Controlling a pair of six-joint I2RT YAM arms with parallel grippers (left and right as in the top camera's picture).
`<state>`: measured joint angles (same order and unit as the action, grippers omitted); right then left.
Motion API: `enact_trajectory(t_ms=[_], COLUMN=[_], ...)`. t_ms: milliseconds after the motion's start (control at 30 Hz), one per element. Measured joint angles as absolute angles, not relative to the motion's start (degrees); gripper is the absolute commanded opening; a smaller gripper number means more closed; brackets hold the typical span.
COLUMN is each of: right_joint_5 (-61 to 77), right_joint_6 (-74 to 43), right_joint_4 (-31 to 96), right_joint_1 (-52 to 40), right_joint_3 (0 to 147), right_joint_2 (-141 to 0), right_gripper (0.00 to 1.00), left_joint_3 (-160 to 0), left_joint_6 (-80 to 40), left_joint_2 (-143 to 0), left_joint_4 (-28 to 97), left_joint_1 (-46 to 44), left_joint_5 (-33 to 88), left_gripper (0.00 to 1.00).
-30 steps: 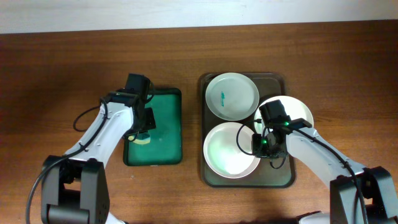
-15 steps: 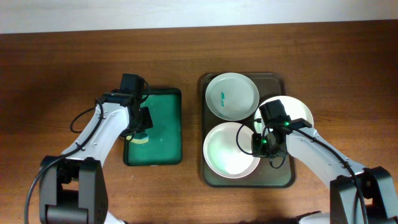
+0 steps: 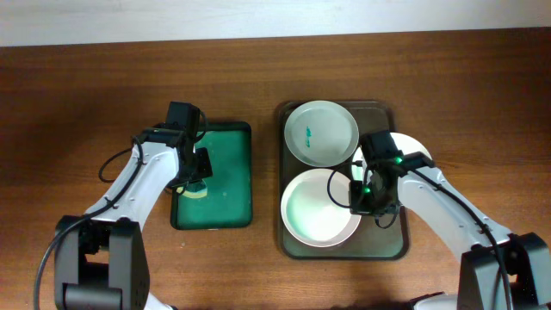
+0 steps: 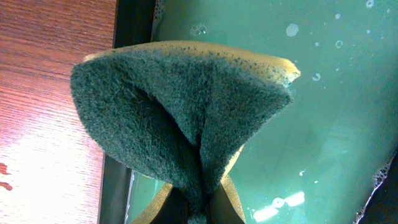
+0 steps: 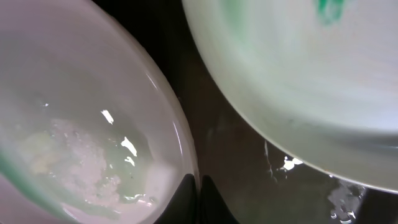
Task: Clean dirty plates on tray and stack at the side
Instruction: 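Lift the lower-left plate with the right gripper toward the left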
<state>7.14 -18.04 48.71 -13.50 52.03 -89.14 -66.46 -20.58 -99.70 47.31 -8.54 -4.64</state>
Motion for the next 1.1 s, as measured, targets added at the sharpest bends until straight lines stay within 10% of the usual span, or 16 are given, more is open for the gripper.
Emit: enact_trajectory(t_ms=[1100], right_joint_5=[3.01], right_joint_6=[-13.91], right_joint_4=[63.68], right_joint_1=[-7.64], right_joint_3=[70.57], right_joint_2=[-89.10], right_gripper=[0.04], left_joint_3=[-66.41], left_joint_6=[-14.26], left_joint_2=[-99.70], left_joint_4=[44.18], left_joint_1=[-8.54], left_joint_5=[1.13], left_gripper=[0.00])
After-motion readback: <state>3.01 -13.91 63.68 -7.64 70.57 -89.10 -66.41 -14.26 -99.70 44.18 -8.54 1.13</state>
